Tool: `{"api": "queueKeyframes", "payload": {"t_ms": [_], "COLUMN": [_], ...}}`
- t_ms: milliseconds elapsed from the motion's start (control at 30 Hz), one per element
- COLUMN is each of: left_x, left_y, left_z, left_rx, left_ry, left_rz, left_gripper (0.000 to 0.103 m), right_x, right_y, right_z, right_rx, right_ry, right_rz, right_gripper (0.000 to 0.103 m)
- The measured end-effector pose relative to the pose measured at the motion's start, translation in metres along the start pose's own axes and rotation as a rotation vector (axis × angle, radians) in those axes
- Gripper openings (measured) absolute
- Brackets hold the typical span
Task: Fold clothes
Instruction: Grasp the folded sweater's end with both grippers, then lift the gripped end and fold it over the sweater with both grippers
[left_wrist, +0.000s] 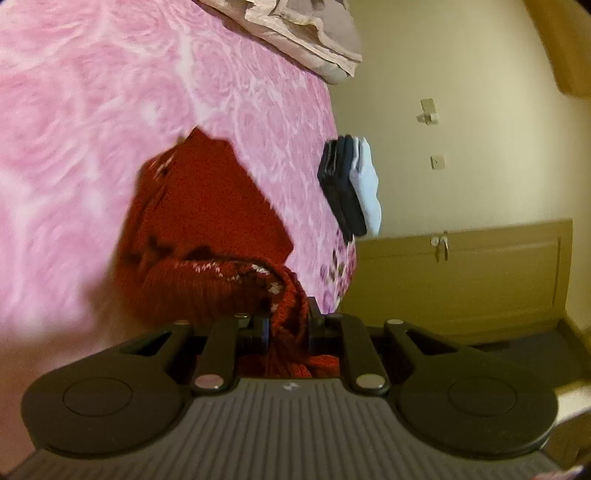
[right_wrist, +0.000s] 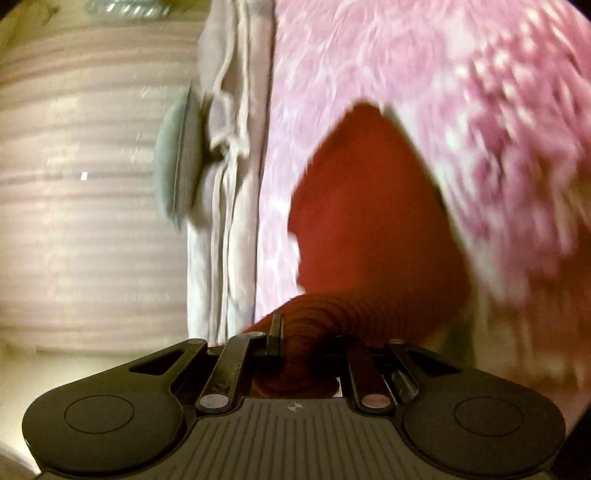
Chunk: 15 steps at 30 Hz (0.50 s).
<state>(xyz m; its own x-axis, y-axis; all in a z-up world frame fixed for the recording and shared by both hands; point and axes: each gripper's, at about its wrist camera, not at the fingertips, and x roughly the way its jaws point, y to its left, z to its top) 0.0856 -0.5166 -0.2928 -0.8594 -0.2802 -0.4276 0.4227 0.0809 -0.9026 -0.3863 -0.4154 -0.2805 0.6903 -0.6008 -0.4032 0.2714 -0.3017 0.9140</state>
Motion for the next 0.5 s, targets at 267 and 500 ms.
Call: {"api": "queueKeyframes", "payload": {"t_ms": [267,500], "left_x": [0.090,0.109], "left_y": [0.044,0.055], "left_z": [0.074,0.106], "left_rx": [-0.245,-0.333], "left_ry": [-0.045,-0.092], "left_rz": [0.109,0.111], "left_gripper": [0.017,0.029], "right_x": [0.073,0.093], "right_y": [-0.040,-0.065], "right_z": [0.104,0.128], "right_rx": [0.242,0.418], "right_ry": [-0.003,-0.033], "right_rz": [-0.144,-0.086], "right_gripper": [0.010,0.049]}}
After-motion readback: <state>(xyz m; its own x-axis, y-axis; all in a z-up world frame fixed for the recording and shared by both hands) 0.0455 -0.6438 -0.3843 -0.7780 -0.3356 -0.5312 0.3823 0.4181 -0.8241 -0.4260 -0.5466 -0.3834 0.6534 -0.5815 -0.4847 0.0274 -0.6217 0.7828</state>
